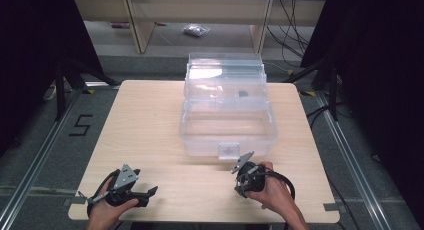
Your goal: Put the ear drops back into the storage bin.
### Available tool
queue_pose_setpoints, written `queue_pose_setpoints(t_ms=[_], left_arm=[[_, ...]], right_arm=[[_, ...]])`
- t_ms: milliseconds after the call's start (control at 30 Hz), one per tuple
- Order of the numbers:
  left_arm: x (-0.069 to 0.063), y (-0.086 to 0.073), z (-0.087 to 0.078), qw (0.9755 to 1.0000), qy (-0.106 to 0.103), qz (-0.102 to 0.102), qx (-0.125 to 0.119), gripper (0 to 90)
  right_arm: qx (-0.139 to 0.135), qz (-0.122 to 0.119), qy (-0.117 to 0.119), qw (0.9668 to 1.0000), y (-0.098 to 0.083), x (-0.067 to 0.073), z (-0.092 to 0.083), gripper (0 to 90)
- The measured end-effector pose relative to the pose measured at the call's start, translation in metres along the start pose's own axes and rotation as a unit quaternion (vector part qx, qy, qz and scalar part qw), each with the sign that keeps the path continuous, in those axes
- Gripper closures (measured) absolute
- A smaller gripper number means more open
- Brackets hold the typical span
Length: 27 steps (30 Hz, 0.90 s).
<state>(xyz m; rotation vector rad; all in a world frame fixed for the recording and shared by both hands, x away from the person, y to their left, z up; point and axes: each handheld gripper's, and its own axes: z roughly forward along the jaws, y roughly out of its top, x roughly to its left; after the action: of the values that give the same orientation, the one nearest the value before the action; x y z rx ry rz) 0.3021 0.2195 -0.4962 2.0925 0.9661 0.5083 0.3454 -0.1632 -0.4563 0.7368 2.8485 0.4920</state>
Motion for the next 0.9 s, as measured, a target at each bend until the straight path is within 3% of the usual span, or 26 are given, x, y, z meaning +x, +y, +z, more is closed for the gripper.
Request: queue_pose_setpoints(t_ms=[533,767,867,900], left_arm=[[0.000,0.000,0.000,1.0000,-0.003,0.000,-0.001,15.1],[0.000,0.000,0.000,1.0000,0.000,0.001,-0.001,15.1],[0.000,0.000,0.000,1.0000,-0.001,0.005,0.003,15.1],[0.000,0.000,0.000,1.0000,-0.003,0.000,0.000,15.1]], right_arm=[[0.005,-0.030,-0.008,0.9995,0.005,0.001,0.000,60.2],[-0.013,-0.018,-0.003,0.9997,0.003,-0.003,-0.008,60.2],[-0.019,0.003,-0.005,0.9998,0.002,-0.006,-0.015,60.2],[-0.027,-0.005,-0.007,0.9996,0.002,-0.008,-0.017,60.2]])
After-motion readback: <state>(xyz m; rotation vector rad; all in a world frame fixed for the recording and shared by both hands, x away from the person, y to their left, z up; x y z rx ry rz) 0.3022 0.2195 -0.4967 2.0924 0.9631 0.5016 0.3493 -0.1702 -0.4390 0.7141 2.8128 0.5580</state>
